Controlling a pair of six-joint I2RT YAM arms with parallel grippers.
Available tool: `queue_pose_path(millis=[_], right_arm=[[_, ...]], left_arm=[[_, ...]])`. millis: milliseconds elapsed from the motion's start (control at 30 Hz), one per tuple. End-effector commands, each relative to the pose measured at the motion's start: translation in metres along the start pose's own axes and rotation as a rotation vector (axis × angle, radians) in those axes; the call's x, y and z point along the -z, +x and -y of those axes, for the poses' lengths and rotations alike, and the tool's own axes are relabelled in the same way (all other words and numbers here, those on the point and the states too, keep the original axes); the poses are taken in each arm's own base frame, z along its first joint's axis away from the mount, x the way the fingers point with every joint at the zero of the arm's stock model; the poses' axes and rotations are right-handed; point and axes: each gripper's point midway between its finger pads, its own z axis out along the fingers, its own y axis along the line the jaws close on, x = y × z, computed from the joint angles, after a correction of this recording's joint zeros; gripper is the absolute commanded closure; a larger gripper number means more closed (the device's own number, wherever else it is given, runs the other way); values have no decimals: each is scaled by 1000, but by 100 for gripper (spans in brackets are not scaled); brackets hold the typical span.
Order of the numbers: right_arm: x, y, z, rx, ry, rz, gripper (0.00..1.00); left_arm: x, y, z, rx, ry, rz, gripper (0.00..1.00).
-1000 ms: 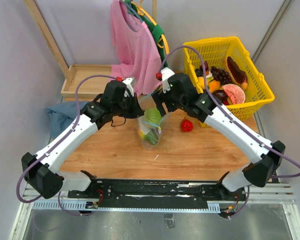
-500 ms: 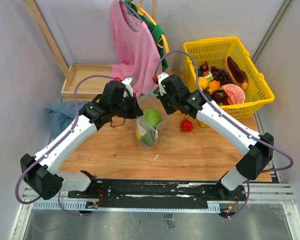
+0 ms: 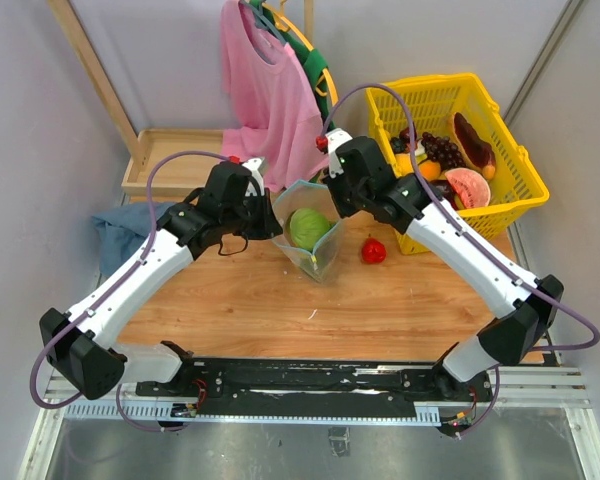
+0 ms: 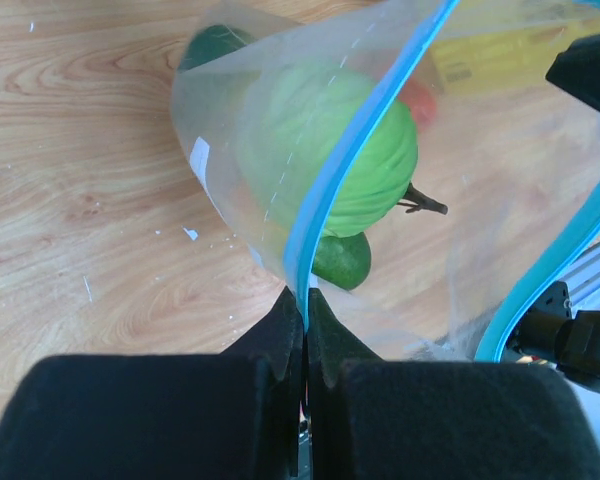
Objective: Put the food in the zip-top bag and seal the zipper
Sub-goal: Pick up the fake fruit from the bin.
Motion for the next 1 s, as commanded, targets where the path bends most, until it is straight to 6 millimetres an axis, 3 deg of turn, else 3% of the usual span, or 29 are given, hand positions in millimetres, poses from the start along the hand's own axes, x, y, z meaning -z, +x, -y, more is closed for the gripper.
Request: queue_pose_path(millis=[0,100,267,400,733,967], right_arm=[[2,-4,25,-10,87,30,99],[1,-6,18,10,44,41,98],[11,-13,26,46,20,53,60],[31,-24,48,49,35,84,42],[54,-1,164,-94,254,29,26],[42,52,236,-249,368,-93,21]], left_arm=[[7,-7,7,-15,23,25,100],[-3,0,5,-10,23,-17,100],[-1,-6,6,-20,20,8,100],[1,-7,7,-21,28,27,100],[2,-9,6,-26,23,33,100],[2,-8,4,-30,17,33,100]])
